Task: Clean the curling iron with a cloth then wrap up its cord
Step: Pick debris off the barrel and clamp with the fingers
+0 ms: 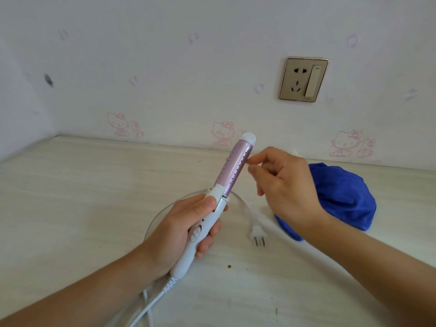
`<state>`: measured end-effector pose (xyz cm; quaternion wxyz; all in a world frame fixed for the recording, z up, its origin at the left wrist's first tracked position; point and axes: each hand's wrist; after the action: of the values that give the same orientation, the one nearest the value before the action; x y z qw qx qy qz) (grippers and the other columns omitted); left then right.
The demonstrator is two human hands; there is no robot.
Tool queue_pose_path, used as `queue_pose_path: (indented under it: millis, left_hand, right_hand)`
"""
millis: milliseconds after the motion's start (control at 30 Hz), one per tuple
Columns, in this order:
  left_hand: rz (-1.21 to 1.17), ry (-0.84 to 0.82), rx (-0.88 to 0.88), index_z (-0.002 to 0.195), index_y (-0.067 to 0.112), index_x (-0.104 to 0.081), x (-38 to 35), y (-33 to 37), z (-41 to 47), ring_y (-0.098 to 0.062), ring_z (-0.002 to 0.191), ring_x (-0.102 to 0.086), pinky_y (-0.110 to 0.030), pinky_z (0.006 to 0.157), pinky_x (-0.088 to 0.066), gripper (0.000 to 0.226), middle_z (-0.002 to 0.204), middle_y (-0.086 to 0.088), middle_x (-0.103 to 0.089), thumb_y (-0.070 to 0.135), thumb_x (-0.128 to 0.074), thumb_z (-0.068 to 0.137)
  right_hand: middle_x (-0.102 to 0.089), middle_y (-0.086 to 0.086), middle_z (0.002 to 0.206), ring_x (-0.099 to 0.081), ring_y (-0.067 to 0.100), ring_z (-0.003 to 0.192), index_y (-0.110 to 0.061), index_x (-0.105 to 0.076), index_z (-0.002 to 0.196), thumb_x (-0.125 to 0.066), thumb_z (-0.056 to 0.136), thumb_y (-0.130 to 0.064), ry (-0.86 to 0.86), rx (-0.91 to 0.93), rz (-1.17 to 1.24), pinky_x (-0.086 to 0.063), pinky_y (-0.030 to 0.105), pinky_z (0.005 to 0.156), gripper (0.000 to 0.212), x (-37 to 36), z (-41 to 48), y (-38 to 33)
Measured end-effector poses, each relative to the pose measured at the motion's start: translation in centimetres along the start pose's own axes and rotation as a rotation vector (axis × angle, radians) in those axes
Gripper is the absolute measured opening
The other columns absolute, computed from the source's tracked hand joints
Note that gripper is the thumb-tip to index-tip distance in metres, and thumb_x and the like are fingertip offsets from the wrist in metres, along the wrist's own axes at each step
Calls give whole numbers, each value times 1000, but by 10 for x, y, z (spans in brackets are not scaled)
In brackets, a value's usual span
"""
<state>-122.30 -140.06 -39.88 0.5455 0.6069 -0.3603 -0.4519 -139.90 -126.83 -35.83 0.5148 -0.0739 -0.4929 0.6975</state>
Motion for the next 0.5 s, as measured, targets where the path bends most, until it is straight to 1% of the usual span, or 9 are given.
queue_pose_path:
  millis: [67,100,200,267,300,400,467,500]
  left_hand:
    - [-3,-6,-1,112,-3,-64,0,0,-1,-18,44,-44,-26,44,-35,65,73,-12,-54,53,-63,80]
    - [-8,-3,-5,112,-4,-63,0,0,-1,-18,44,-44,-26,44,-35,65,73,-12,-54,53,-63,80]
    - [-20,13,-20,109,-2,-64,2,-1,-1,-18,43,-44,-26,44,-36,62,73,-14,-55,54,-62,82]
    - [-27,16,-19,110,-3,-64,2,-1,0,-18,43,-43,-26,44,-36,62,73,-14,-55,53,-61,82]
    - [-31,12,-13,111,-3,-64,2,-1,0,-18,43,-43,-26,44,-35,63,72,-13,-55,53,-62,82]
    - [-31,-7,6,111,-2,-66,1,-1,0,-18,43,-44,-25,44,-35,63,72,-11,-54,53,-63,80]
    - [-21,-10,6,111,-1,-66,1,-1,0,-18,43,-44,-25,44,-35,63,72,-11,-54,53,-63,80]
    - [-18,-4,0,111,-2,-65,1,-1,0,-18,44,-43,-26,44,-34,63,73,-12,-54,54,-62,81]
  right_hand:
    - [-62,9,53,-49,4,41,-23,-71,89,-65,97,-10,20,-13,24,-40,18,48,17,-2,-2,1]
    - [-61,9,52,-46,5,41,-24,-71,87,-66,96,-9,4,-12,31,-40,21,47,18,-6,-7,1]
    - [-60,5,55,-44,11,41,-38,-65,81,-67,94,-8,-125,25,9,-39,28,43,33,-23,-29,-3]
    - [-61,4,57,-47,13,42,-44,-62,80,-67,94,-7,-140,55,-34,-41,30,45,40,-22,-29,-7]
    - [-61,4,57,-47,10,43,-42,-65,81,-67,94,-7,-107,57,-45,-41,29,46,37,-17,-22,-6]
    - [-61,7,53,-48,4,42,-24,-73,87,-66,96,-7,16,6,4,-41,20,47,20,1,1,-2]
    - [-61,9,53,-48,4,42,-19,-74,90,-66,95,-6,21,-14,27,-41,22,48,16,0,0,0]
    - [-61,7,54,-47,6,43,-19,-73,89,-67,95,-7,-11,-9,21,-41,24,48,15,-6,-8,1]
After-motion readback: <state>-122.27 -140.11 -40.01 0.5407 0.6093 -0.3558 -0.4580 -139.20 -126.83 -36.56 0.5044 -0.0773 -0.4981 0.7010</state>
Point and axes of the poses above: each hand's wrist, its own z-axis towards the middle knuckle, its own x-axis out of the back of the hand, y = z × x
